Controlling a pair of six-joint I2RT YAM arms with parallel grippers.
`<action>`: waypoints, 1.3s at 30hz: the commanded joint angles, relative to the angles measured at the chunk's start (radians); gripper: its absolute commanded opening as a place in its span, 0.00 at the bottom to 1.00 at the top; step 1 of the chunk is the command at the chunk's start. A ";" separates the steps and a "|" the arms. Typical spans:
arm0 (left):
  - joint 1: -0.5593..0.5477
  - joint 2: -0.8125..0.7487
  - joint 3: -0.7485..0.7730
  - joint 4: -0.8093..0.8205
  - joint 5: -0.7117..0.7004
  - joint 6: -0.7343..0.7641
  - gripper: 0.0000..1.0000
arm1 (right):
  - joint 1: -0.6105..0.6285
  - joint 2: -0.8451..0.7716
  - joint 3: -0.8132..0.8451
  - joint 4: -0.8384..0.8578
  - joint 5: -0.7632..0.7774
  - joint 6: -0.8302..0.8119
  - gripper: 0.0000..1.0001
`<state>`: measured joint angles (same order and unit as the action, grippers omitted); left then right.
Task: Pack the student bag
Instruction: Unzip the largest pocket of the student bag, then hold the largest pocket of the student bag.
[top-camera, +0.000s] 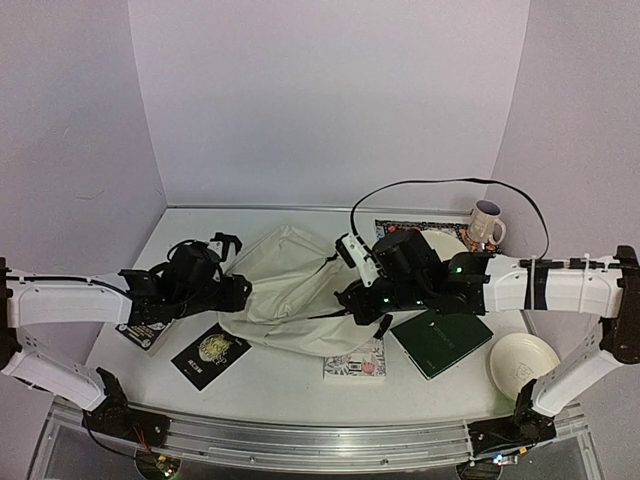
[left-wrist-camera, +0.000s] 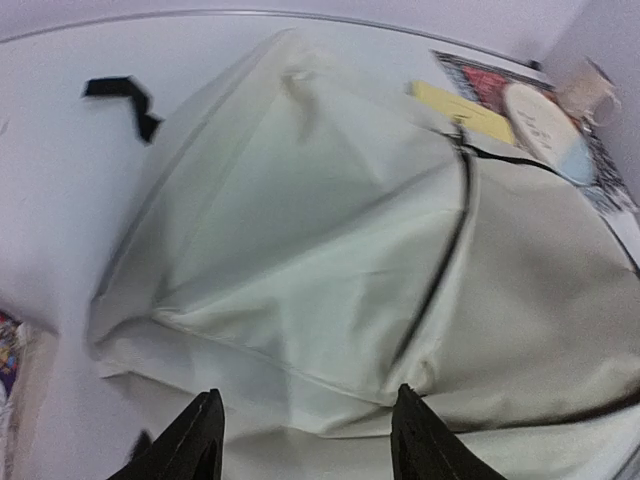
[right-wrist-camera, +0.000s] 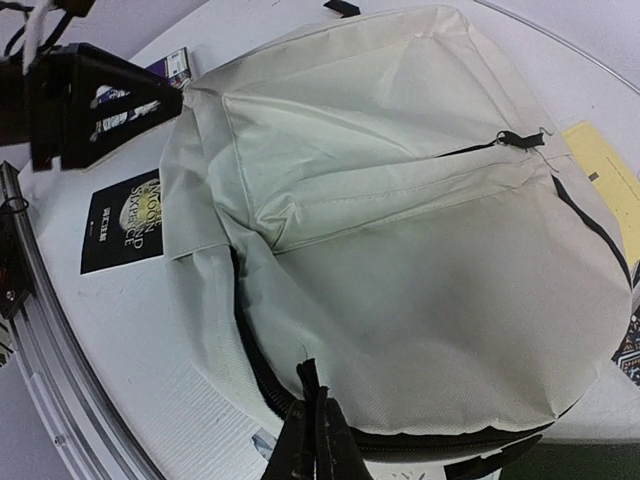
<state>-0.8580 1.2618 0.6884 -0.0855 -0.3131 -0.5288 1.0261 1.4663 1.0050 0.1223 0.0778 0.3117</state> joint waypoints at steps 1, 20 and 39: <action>-0.131 0.001 0.063 0.164 0.077 0.200 0.62 | -0.019 -0.006 0.029 0.081 0.030 0.053 0.00; -0.262 0.271 0.199 0.394 0.285 0.583 0.68 | -0.021 -0.048 0.004 0.103 0.025 0.101 0.00; -0.263 0.184 0.114 0.416 0.265 0.584 0.00 | -0.090 -0.099 -0.014 0.039 0.197 0.063 0.00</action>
<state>-1.1183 1.5646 0.8652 0.3033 -0.0364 0.0745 0.9933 1.4258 1.0017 0.1674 0.1714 0.3937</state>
